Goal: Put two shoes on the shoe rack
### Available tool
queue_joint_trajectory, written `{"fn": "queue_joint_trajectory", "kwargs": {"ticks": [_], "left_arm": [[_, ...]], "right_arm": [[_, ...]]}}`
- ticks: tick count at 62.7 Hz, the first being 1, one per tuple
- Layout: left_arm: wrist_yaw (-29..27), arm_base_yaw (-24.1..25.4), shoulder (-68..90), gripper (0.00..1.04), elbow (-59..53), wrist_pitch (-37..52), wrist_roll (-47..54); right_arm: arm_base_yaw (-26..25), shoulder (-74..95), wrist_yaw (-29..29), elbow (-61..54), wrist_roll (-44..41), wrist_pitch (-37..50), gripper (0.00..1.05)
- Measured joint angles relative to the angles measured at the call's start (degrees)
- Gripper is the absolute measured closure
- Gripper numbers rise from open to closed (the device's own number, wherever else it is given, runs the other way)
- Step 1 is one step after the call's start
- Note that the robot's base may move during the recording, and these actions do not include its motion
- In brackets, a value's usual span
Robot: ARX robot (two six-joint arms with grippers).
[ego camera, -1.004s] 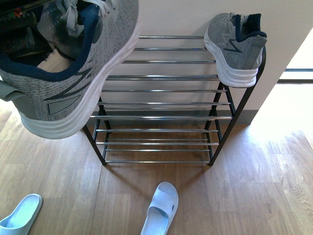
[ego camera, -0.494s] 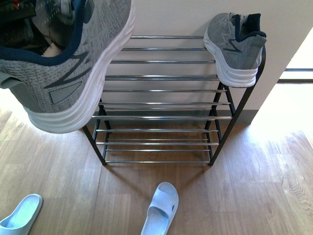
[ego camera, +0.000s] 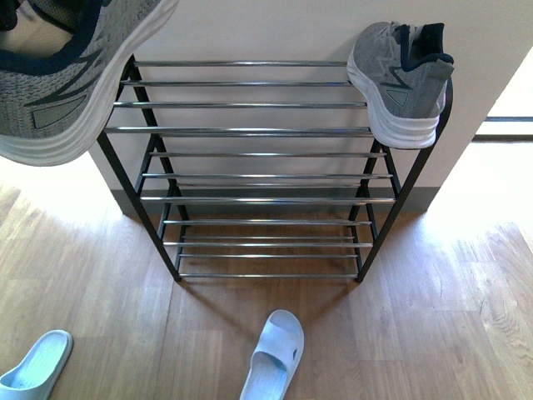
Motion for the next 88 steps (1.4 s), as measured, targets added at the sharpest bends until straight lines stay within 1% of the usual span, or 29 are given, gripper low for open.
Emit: {"fn": "queue_joint_trajectory", "kwargs": {"ticks": [16, 18, 22, 27, 37, 40, 44, 47, 51, 57, 68, 76, 80, 88], "left_arm": [[0.3, -0.1, 0.0, 1.03, -0.1, 0.3, 0.3], [1.9, 0.1, 0.2, 1.03, -0.7, 2.8, 0.3], [4.5, 0.3, 1.5, 1.03, -0.3, 4.8, -0.5], [7.5, 0.3, 4.6, 1.03, 2.1, 4.7, -1.8], [16.7, 2.8, 15.6, 1.03, 12.8, 1.8, -5.7], [20.2, 4.3, 21.1, 1.03, 18.8, -0.5, -6.8], [22.7, 5.4, 26.7, 1.03, 25.0, -2.8, -6.7], [25.0, 6.3, 32.5, 1.03, 31.8, -6.3, -8.5], [27.9, 6.5, 37.7, 1.03, 37.9, -8.5, -11.9], [30.0, 5.4, 43.1, 1.03, 44.6, -11.3, -15.4], [31.8, 1.2, 49.4, 1.03, 54.1, -14.8, -18.9], [32.7, -1.6, 53.2, 1.03, 61.2, -19.0, -20.5], [32.7, -2.3, 55.3, 1.03, 64.3, -20.9, -21.5], [30.7, -2.2, 60.4, 1.03, 69.0, -24.3, -24.1]], "right_arm": [[0.0, 0.0, 0.0, 0.0, 0.0, 0.0, 0.09], [0.0, 0.0, 0.0, 0.0, 0.0, 0.0, 0.09], [0.0, 0.0, 0.0, 0.0, 0.0, 0.0, 0.09], [0.0, 0.0, 0.0, 0.0, 0.0, 0.0, 0.09], [0.0, 0.0, 0.0, 0.0, 0.0, 0.0, 0.09], [0.0, 0.0, 0.0, 0.0, 0.0, 0.0, 0.09], [0.0, 0.0, 0.0, 0.0, 0.0, 0.0, 0.09], [0.0, 0.0, 0.0, 0.0, 0.0, 0.0, 0.09], [0.0, 0.0, 0.0, 0.0, 0.0, 0.0, 0.09], [0.0, 0.0, 0.0, 0.0, 0.0, 0.0, 0.09], [0.0, 0.0, 0.0, 0.0, 0.0, 0.0, 0.09], [0.0, 0.0, 0.0, 0.0, 0.0, 0.0, 0.09], [0.0, 0.0, 0.0, 0.0, 0.0, 0.0, 0.09], [0.0, 0.0, 0.0, 0.0, 0.0, 0.0, 0.09]]}}
